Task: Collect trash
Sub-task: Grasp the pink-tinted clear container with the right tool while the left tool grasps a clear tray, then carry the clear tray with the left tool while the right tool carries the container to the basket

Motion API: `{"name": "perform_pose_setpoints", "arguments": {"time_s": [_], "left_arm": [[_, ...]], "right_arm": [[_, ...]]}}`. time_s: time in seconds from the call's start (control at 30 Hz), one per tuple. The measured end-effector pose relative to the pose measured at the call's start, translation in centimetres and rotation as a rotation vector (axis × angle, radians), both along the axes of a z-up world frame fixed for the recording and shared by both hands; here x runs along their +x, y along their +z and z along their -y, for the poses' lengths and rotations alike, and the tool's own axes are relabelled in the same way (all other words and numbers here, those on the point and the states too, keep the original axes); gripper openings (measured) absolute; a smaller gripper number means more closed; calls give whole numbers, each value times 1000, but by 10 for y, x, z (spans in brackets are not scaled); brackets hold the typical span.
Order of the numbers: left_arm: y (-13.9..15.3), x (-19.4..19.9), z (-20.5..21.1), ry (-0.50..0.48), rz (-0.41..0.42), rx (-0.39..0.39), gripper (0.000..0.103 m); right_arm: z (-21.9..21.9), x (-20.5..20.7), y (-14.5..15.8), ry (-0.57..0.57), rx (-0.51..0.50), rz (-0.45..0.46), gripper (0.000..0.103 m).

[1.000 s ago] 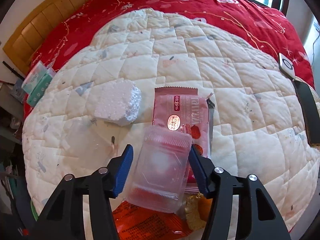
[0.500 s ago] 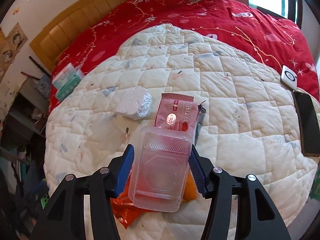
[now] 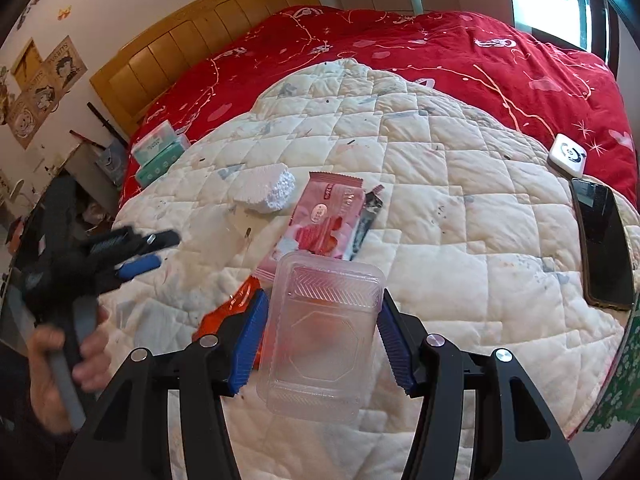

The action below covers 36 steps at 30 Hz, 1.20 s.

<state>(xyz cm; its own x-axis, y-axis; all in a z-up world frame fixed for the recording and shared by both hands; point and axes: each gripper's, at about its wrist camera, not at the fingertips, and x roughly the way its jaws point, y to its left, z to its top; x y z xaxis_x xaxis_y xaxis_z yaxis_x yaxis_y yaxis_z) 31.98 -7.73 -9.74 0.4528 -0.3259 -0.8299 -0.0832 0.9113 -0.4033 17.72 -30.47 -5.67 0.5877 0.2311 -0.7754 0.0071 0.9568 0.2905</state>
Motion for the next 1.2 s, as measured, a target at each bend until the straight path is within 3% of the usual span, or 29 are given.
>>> {"name": "perform_pose_setpoints", "arguments": {"time_s": [0.5, 0.7, 0.83, 1.2], "left_arm": [[-28, 43, 29, 51, -71, 34, 72], [-33, 49, 32, 57, -80, 55, 70], [-30, 43, 27, 41, -62, 31, 58], [1, -18, -4, -4, 18, -4, 55]], "right_arm": [[9, -12, -10, 17, 23, 15, 53], [7, -17, -10, 23, -17, 29, 53], [4, -21, -9, 27, -35, 37, 53], [-27, -48, 1, 66, -34, 64, 53]]}}
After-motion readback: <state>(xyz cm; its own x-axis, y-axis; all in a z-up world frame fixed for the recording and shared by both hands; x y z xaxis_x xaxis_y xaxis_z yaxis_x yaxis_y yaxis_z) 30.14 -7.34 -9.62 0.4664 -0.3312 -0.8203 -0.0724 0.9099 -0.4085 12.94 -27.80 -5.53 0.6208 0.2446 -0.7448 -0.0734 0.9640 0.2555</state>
